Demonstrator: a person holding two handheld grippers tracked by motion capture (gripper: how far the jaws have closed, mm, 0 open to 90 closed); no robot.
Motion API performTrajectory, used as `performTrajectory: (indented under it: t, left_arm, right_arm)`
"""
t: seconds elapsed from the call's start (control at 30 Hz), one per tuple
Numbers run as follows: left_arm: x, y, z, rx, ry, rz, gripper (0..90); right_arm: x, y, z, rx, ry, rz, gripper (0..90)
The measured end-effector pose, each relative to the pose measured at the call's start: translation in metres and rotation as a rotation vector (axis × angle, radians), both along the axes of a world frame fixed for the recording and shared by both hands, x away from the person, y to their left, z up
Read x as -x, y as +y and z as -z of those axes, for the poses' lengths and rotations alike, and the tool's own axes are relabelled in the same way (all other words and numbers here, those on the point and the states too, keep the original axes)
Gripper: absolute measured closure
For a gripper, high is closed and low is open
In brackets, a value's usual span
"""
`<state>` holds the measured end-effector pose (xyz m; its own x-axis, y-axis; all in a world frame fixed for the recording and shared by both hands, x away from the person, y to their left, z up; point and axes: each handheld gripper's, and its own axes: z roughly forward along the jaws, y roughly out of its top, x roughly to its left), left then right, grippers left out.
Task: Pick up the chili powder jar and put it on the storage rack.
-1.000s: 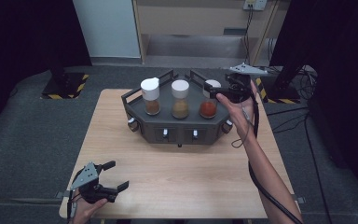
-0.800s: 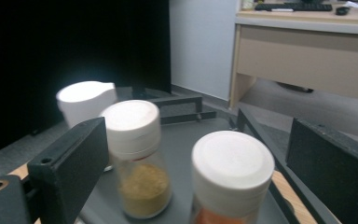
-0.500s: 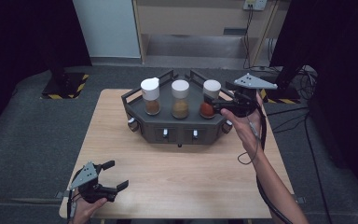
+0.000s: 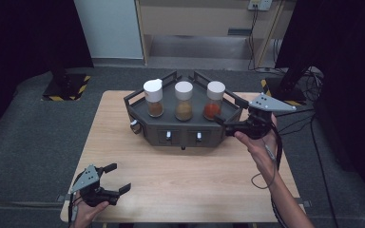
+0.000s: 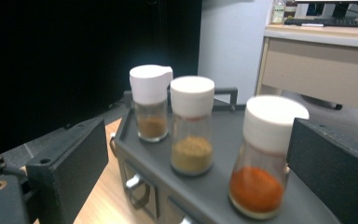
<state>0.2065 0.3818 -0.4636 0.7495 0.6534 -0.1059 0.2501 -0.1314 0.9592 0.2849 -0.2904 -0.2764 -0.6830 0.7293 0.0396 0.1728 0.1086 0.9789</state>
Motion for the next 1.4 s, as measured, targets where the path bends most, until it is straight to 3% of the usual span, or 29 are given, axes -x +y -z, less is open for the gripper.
performTrajectory:
  t: [0.7, 1.17, 1.4]
  left_arm:
    - [0.000, 0.000, 0.000, 0.005, 0.005, 0.003, 2.4]
    - [0.000, 0.001, 0.000, 0.006, 0.006, 0.001, 2.4]
    - [0.000, 0.000, 0.000, 0.004, 0.007, 0.001, 2.4]
  right_arm:
    - [0.071, -0.047, 0.056, 0.049, 0.031, 0.049, 5.3]
    - [0.097, -0.071, 0.104, 0.044, 0.067, 0.044, 4.7]
    - [0.105, -0.078, 0.120, 0.042, 0.092, 0.062, 4.7]
